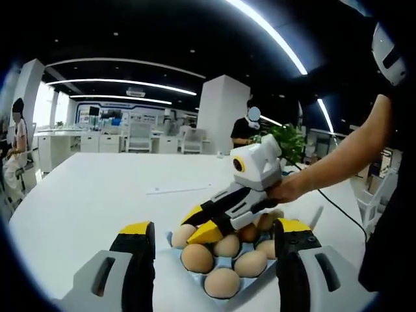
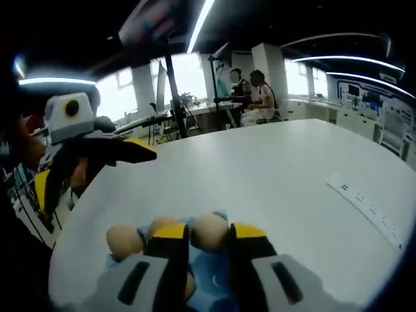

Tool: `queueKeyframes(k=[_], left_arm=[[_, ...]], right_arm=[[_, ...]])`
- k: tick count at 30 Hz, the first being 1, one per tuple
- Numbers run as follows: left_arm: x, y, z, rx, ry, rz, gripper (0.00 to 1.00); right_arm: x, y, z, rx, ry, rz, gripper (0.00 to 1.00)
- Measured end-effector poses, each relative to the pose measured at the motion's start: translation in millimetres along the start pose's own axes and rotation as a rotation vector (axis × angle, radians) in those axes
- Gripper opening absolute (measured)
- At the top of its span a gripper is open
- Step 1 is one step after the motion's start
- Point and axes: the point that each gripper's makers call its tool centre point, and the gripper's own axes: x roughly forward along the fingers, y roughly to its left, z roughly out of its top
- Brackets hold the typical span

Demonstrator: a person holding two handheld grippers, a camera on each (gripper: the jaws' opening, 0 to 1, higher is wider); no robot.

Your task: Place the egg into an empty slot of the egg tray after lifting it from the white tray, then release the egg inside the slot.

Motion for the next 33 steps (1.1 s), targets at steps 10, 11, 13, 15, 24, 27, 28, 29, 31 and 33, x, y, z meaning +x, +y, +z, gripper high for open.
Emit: queueKeyframes(k=[10, 11, 13, 15, 24, 27, 28, 29, 31, 33], left_arm=[[-3, -7.1, 11.2, 0.02, -0.019, 0.001, 0.76], [-3, -7.9, 11.4, 0.018, -0.019, -0.001, 0.76], [-3, -9.9, 12.1, 0.021, -0.019, -0.003, 0.76], [-2, -11.8, 13.1, 0.022, -0.021, -0.006, 0.76], [1, -18.7, 13.6, 0.019, -0.023, -0.02, 0.75], [2, -20.1, 12.9, 0.023, -0.016, -0.025, 0.75], [2, -20.2, 13.1, 0.023, -0.017, -0.026, 0.75], [3, -19.9, 13.6, 0.021, -0.02, -0.026, 0.75], [3, -18.8, 14.5, 0.017, -0.025, -0.023, 0.76], [4, -18.6, 14.5, 0.016, -0.022, -0.025, 0.75]], right_arm=[[-52, -5, 6.4, 0.001, -0.075, -0.079, 0.25], [-62, -10, 5.5, 0.007, -0.087, -0.104, 0.25], [-84, -20, -1.9, 0.017, -0.085, -0.158, 0.25], [-104, -29, -7.5, 0.025, -0.1, -0.212, 0.24], [-219, -87, -66.8, 0.115, -0.062, -0.539, 0.24], [-247, -96, -79.9, 0.138, -0.06, -0.608, 0.24], [-254, -97, -86.6, 0.148, -0.041, -0.616, 0.24], [-259, -98, -89.8, 0.151, -0.036, -0.625, 0.24], [-266, -97, -97.0, 0.164, -0.016, -0.635, 0.24], [-269, -96, -100.4, 0.136, 0.002, -0.643, 0.24]])
